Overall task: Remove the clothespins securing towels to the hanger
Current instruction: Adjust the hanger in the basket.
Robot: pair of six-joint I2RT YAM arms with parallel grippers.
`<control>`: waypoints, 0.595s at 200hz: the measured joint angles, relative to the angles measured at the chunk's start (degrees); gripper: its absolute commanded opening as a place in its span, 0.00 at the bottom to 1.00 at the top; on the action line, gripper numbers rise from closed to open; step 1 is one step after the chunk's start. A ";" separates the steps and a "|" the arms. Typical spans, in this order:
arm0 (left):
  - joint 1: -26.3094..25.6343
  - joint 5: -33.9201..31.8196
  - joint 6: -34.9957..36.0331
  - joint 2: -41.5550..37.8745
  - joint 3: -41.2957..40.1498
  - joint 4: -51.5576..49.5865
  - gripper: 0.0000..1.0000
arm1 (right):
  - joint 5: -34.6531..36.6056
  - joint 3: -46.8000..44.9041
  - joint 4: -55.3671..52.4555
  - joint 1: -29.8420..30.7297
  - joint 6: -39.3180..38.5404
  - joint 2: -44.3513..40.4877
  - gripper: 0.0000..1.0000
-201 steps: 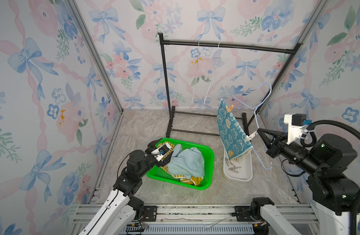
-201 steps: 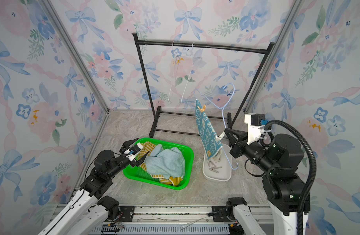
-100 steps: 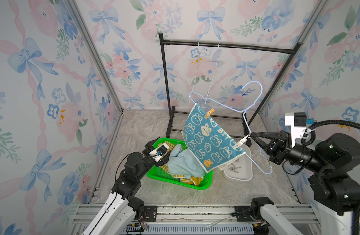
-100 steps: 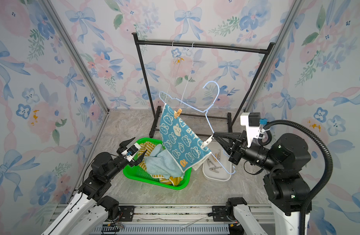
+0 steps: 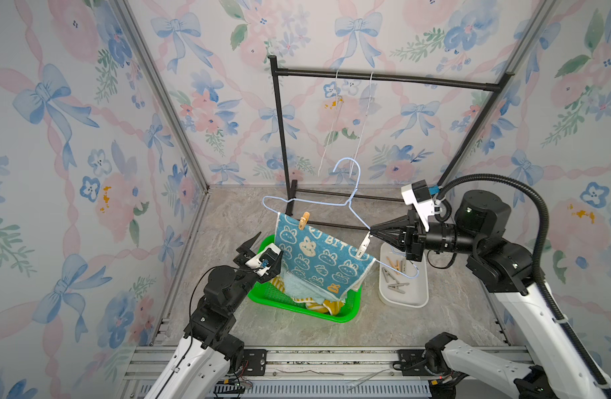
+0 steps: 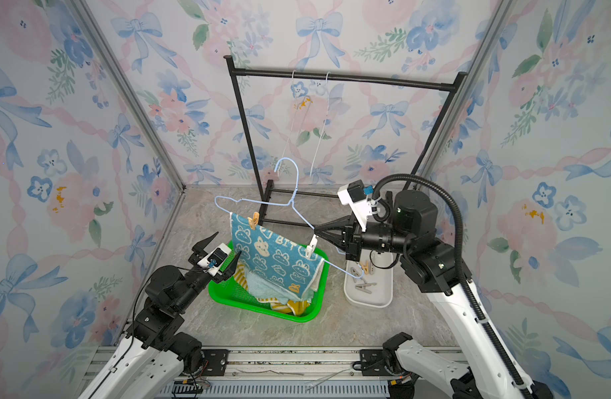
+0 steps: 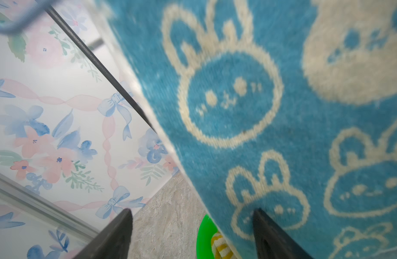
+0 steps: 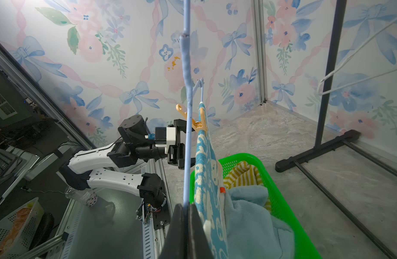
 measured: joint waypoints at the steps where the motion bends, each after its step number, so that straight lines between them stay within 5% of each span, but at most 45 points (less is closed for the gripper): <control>1: 0.00 -0.09 0.00 -0.09 0.00 -0.13 0.83 | 0.02 -0.24 0.22 0.00 0.02 0.22 0.00; 60: 0.00 -1.05 1.73 -2.80 1.70 -6.84 0.72 | 1.11 -11.43 8.24 -0.02 -1.46 5.03 0.00; 119: 0.00 8.70 9.29 3.93 13.16 -9.90 0.72 | 1.14 -17.07 10.99 -0.13 -5.57 5.73 0.00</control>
